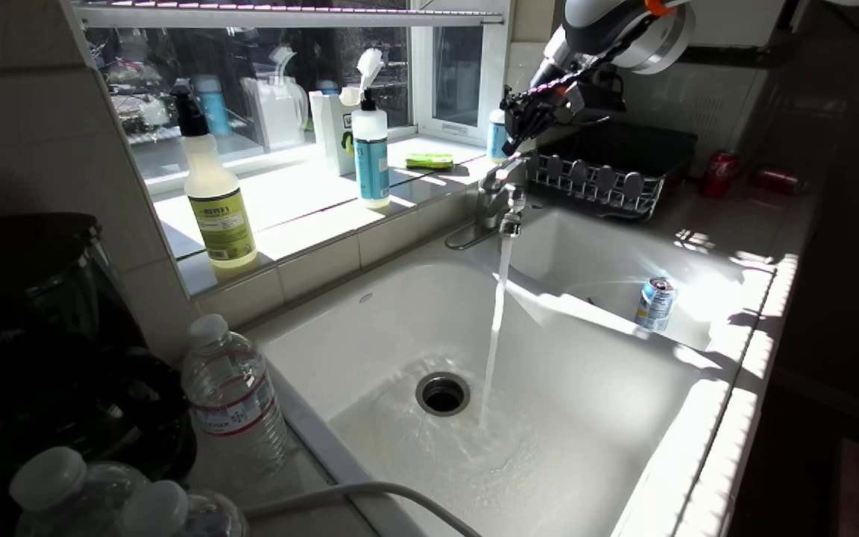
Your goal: Push the sink handle downwards
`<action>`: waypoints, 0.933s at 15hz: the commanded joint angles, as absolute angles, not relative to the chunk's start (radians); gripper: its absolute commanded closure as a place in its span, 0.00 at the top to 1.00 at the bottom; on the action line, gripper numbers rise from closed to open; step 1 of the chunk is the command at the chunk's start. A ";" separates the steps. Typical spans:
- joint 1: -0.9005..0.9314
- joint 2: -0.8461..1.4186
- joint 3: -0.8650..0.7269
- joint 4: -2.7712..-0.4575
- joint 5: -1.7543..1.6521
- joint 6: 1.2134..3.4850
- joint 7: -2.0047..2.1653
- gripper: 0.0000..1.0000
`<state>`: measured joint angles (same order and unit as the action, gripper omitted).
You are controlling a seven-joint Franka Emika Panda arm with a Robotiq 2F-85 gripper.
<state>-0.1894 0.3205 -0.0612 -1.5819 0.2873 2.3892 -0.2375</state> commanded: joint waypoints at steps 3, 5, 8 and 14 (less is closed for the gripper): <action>-0.179 0.268 -0.064 -1.676 0.255 2.391 -0.185 0.00; -0.177 0.257 -0.065 -1.704 0.255 2.395 -0.175 0.00; -0.179 0.238 -0.066 -1.748 0.261 2.392 -0.166 0.00; -0.177 0.200 -0.075 -1.818 0.256 2.426 -0.150 0.00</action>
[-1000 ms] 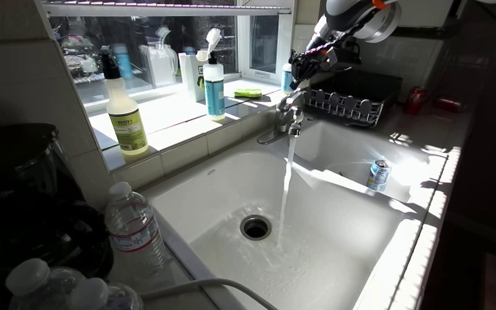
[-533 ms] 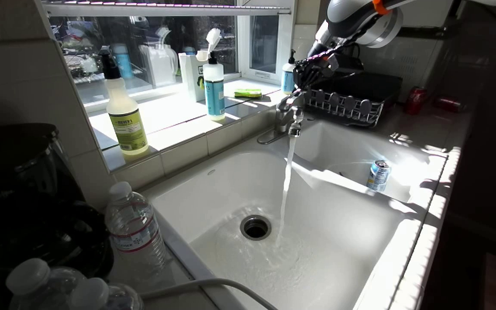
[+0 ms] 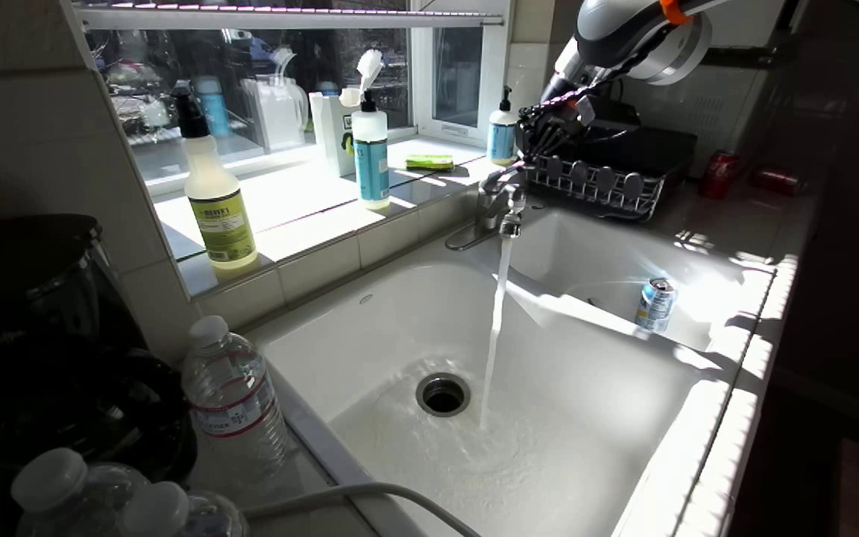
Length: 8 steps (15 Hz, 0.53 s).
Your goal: Push the sink handle downwards
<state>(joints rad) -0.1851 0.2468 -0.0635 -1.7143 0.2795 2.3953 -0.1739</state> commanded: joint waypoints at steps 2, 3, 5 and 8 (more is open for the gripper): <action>-0.179 0.195 -0.075 -1.848 0.262 2.463 -0.159 0.00; -0.179 0.195 -0.074 -1.864 0.264 2.492 -0.166 0.00; -0.181 0.198 -0.073 -1.888 0.269 2.532 -0.170 0.00; -0.180 0.197 -0.068 -1.912 0.275 2.573 -0.171 0.00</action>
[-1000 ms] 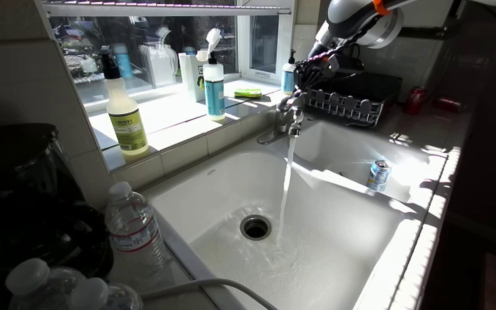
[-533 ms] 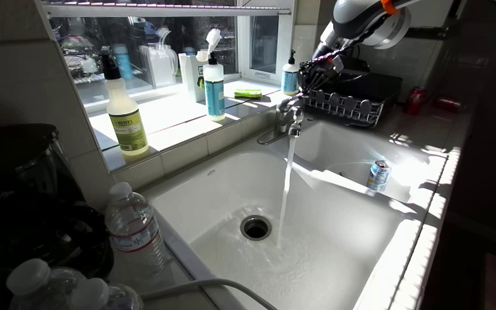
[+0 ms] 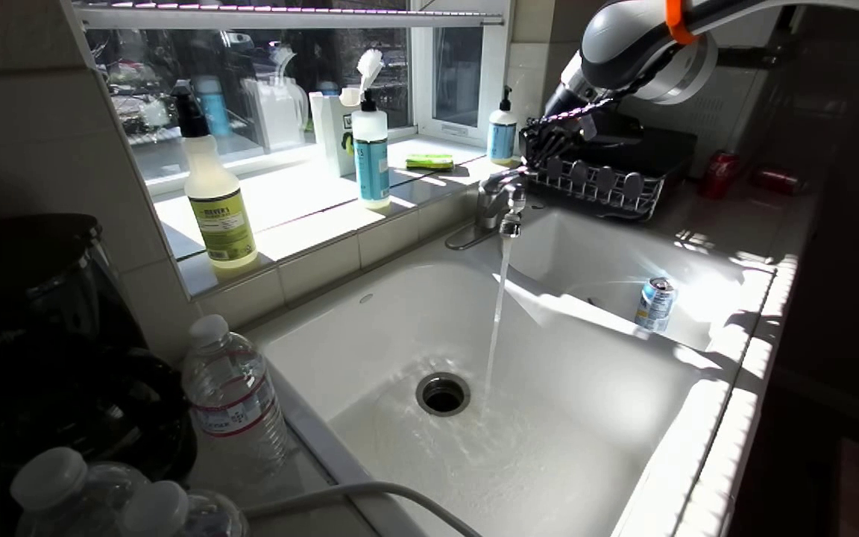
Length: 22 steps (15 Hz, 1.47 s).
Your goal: Push the sink handle downwards
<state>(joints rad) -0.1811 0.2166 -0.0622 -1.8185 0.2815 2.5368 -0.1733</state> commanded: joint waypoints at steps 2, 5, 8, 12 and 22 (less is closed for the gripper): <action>-0.177 0.191 -0.067 -1.928 0.273 2.583 -0.171 0.00; -0.177 0.187 -0.071 -1.948 0.263 2.553 -0.171 0.00; -0.182 0.191 -0.071 -1.958 0.269 2.557 -0.182 0.00; -0.185 0.199 -0.070 -1.964 0.273 2.580 -0.202 0.00; -0.182 0.203 -0.074 -1.913 0.252 2.613 -0.213 0.00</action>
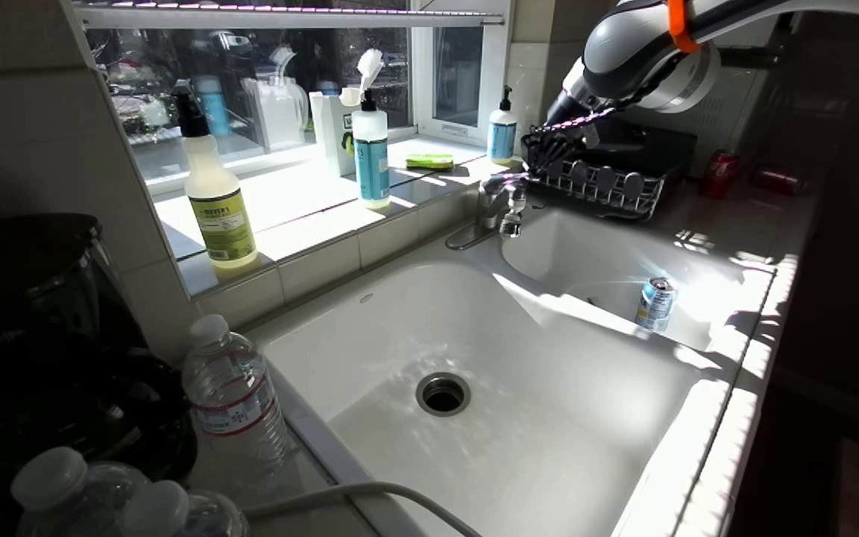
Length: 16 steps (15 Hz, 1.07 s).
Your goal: Push the sink handle downwards
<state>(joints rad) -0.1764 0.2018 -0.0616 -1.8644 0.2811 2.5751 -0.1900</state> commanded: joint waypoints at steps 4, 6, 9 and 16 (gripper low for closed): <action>-0.185 0.209 -0.068 -1.887 0.261 2.659 -0.253 0.00; -0.188 0.213 -0.060 -1.881 0.276 2.685 -0.273 0.00; -0.191 0.227 -0.053 -1.877 0.291 2.726 -0.279 0.00; -0.192 0.224 -0.041 -1.867 0.283 2.775 -0.268 0.00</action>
<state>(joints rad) -0.1779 0.2313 -0.0487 -1.8671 0.2844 2.7399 -0.2561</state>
